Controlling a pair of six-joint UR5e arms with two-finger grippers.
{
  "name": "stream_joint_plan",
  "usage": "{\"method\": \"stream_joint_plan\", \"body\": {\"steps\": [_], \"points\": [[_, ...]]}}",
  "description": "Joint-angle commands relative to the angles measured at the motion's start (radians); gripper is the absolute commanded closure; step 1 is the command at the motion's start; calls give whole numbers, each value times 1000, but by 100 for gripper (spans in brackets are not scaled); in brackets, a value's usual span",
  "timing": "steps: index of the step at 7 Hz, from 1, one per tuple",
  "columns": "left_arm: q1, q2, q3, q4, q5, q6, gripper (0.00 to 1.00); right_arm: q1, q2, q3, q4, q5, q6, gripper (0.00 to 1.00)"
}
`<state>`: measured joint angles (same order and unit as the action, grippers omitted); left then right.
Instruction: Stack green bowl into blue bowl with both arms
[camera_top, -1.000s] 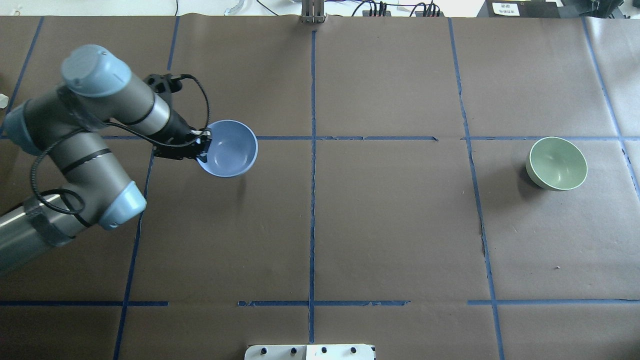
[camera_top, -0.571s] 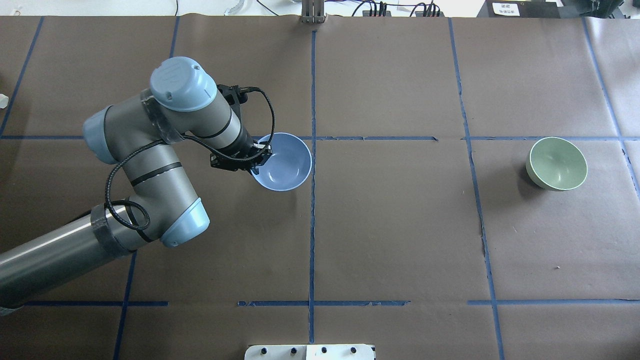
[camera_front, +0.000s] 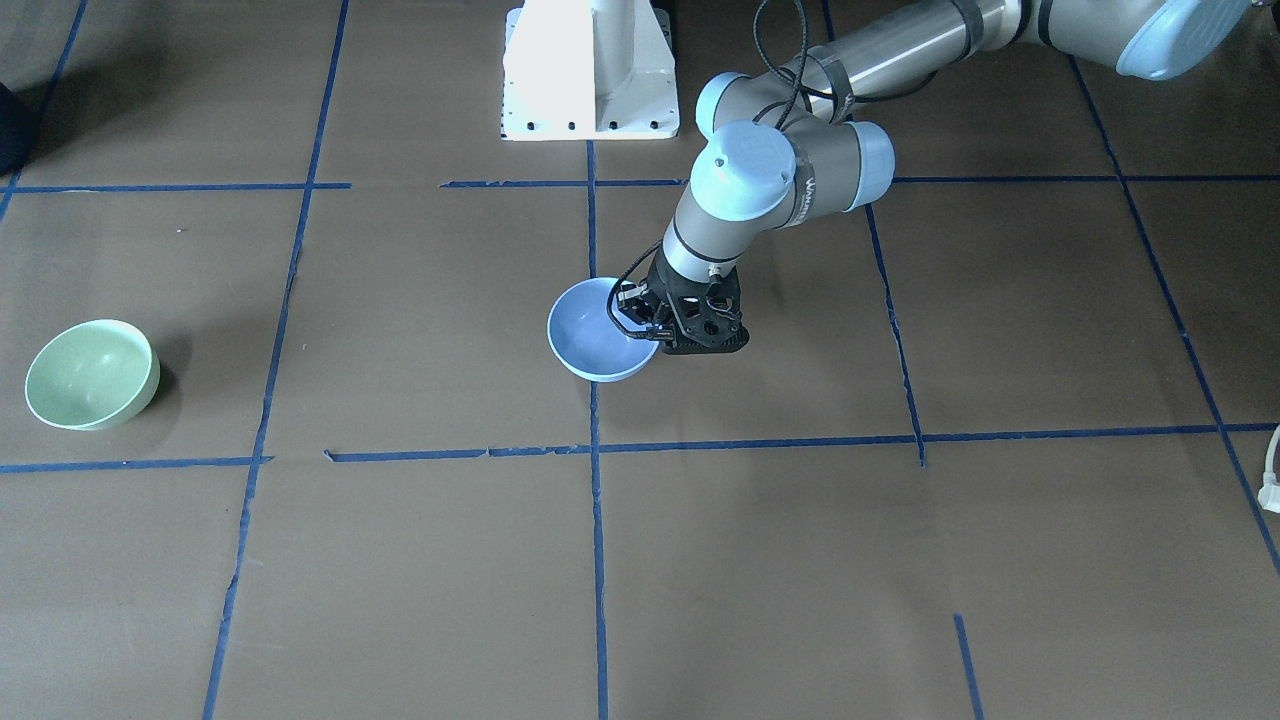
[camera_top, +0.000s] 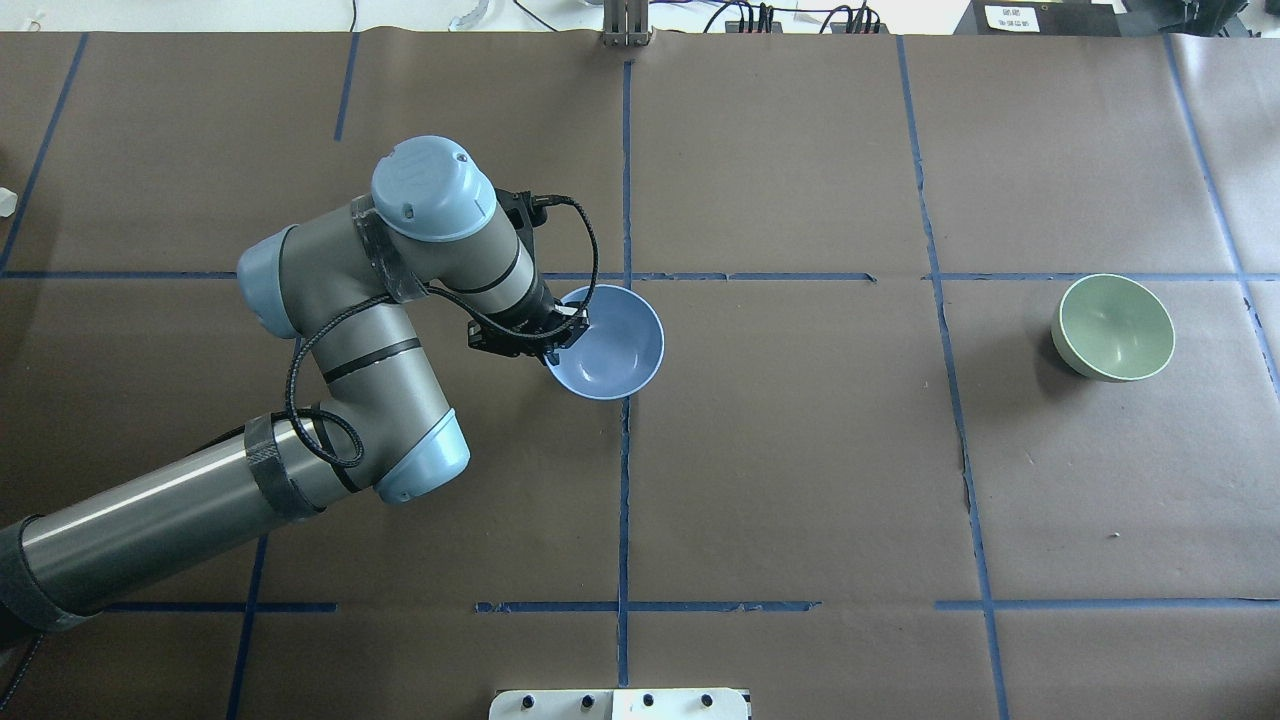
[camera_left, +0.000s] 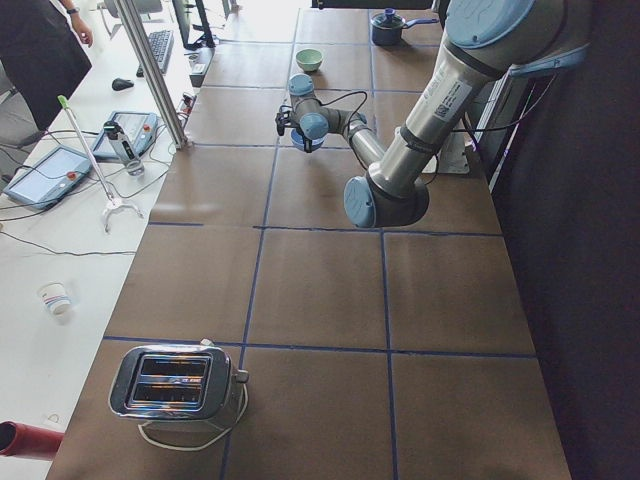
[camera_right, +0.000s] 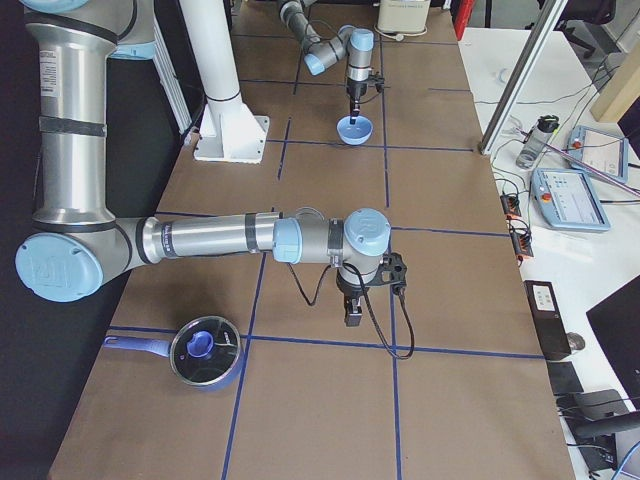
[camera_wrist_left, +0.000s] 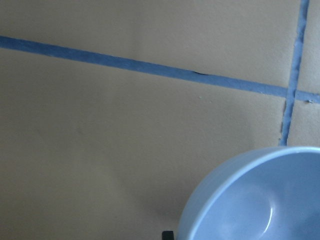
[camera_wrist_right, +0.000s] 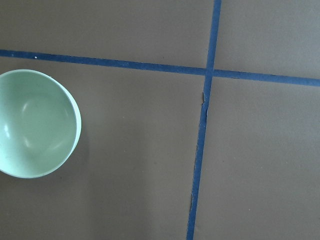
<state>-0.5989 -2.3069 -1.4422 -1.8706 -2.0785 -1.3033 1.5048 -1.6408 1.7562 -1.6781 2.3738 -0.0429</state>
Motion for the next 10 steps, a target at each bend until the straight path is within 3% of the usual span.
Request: {"method": "stream_joint_plan", "body": {"steps": [1, 3, 4, 5, 6, 7, 9, 10], "points": [[10, -3, 20, -44, 0, -1, 97, 0, -1, -1, 0, 4, 0, 0], [22, 1, 42, -95, 0, -1, 94, -3, 1, -1, 0, 4, 0, 0], [24, 1, 52, -100, 0, -1, 76, -3, 1, -1, 0, 4, 0, 0], [24, 0, 52, -104, -2, -1, 28, -3, 1, 0, 1, 4, 0, 0], [22, 1, 48, -102, 0, -4, 0, -12, 1, -1, 1, 2, 0, 0], [2, 6, -1, -91, 2, -10, 0, -20, 1, -1, 1, 2, 1, 0], [-111, 142, -256, 20, 2, -11, 0, -52, 10, -1, 1, 22, 65, 0], [-175, 212, -362, 48, -5, -4, 0, -92, 7, -24, 129, 36, 196, 0]]}}
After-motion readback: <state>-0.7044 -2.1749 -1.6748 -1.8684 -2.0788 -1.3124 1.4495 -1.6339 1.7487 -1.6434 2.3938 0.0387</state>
